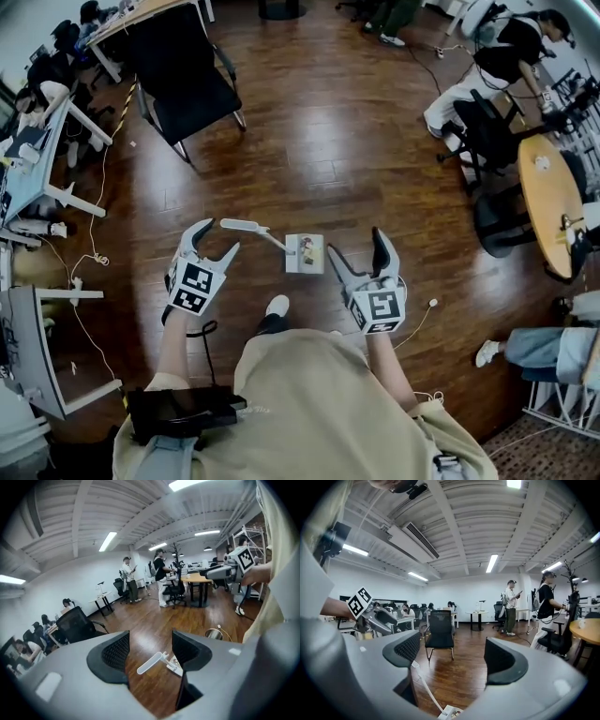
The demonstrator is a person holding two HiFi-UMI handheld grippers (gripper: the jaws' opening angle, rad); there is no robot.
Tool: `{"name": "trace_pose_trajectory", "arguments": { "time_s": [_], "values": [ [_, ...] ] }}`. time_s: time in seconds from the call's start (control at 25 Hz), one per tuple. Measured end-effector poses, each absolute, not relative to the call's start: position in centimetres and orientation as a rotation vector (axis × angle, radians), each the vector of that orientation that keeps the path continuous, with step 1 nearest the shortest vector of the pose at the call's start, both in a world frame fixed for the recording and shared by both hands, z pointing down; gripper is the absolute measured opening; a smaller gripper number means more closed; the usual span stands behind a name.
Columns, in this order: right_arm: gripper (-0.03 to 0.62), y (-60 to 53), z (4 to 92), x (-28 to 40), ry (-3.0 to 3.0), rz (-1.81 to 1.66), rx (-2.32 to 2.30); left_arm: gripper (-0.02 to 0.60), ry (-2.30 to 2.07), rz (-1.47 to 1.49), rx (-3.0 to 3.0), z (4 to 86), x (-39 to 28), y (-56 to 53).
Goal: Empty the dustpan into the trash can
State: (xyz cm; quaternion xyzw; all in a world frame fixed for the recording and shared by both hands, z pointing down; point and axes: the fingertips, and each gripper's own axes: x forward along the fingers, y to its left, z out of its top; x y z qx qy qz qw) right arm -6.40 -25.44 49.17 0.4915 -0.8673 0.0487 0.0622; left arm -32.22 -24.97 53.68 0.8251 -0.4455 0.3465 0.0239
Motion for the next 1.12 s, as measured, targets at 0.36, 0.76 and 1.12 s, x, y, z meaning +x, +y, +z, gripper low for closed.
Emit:
{"name": "trace_pose_trajectory", "arguments": {
  "time_s": [0.36,0.76,1.12],
  "values": [
    [0.42,-25.5,50.2,-7.3,-2.581,0.176,1.504,0.258,-0.944,1.436,2.631,61.0,-31.6,-26.6],
    [0.42,-25.2,51.0,-7.1,-2.524,0.211,1.56,0.244,-0.521,1.834,2.559,71.1,-32.2,-28.7],
    [0.42,-24.2,51.6,-5.3,-2.452,0.237,1.643,0.205,-0.299,1.978,2.512,77.9,-32.1,-30.0]
  ]
}}
